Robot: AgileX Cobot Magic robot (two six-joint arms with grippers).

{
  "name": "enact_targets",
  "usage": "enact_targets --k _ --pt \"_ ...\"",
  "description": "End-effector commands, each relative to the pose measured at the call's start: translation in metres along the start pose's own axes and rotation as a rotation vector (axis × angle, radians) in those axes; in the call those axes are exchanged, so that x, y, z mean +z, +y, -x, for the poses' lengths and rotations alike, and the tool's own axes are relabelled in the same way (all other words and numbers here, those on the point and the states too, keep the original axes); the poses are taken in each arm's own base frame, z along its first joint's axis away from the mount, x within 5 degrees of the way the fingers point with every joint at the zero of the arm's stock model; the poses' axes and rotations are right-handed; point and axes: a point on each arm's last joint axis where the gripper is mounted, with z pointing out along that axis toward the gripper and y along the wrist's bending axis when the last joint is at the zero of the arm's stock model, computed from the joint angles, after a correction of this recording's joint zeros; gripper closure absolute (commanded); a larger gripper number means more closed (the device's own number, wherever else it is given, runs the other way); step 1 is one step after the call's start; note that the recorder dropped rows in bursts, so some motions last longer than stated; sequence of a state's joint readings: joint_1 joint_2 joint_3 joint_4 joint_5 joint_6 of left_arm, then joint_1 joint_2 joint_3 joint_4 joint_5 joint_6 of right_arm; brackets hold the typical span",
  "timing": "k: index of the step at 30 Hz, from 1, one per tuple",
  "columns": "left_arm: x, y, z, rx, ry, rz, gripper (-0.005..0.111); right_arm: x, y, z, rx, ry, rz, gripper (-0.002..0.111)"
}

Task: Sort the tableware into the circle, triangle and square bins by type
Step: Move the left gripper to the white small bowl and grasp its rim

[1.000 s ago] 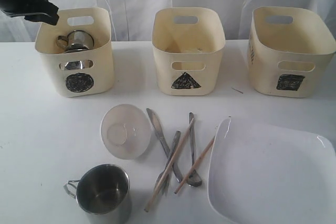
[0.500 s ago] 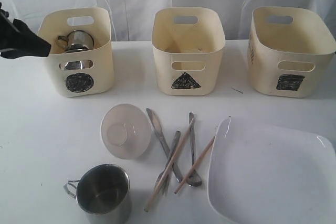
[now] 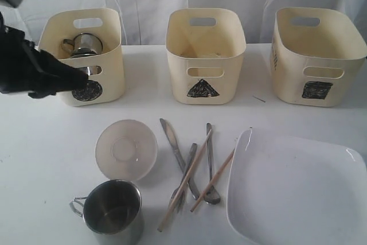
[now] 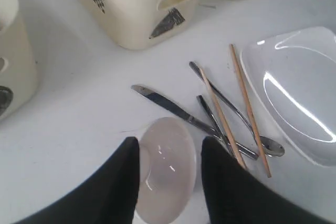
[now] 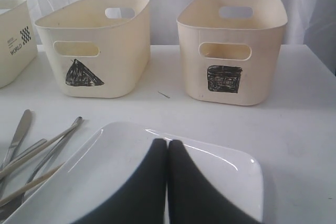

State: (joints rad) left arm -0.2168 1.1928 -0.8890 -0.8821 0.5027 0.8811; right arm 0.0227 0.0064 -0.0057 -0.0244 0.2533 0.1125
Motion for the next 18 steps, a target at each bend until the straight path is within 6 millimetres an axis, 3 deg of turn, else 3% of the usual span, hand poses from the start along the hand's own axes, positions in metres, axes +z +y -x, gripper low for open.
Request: enact_targets --k 1,6,8,12,18 --pt "0.028 -0.010 -0.011 0.051 0.069 -0.072 0.063 0.000 0.000 -0.001 0.000 -0.009 -0.003 0.108" --pt "0.056 -0.012 -0.025 0.179 0.186 -0.090 0.062 0.000 0.000 -0.001 0.000 -0.009 -0.003 0.108" --pt "0.063 -0.008 -0.031 0.215 0.237 -0.082 0.056 0.000 0.000 -0.001 0.000 -0.009 -0.003 0.108" --pt "0.071 0.000 -0.038 0.237 0.291 -0.045 0.041 0.000 0.000 -0.001 0.000 -0.009 -0.003 0.108" --pt "0.077 0.007 -0.041 0.256 0.305 -0.007 0.040 0.000 0.000 -0.001 0.000 -0.009 -0.003 0.108"
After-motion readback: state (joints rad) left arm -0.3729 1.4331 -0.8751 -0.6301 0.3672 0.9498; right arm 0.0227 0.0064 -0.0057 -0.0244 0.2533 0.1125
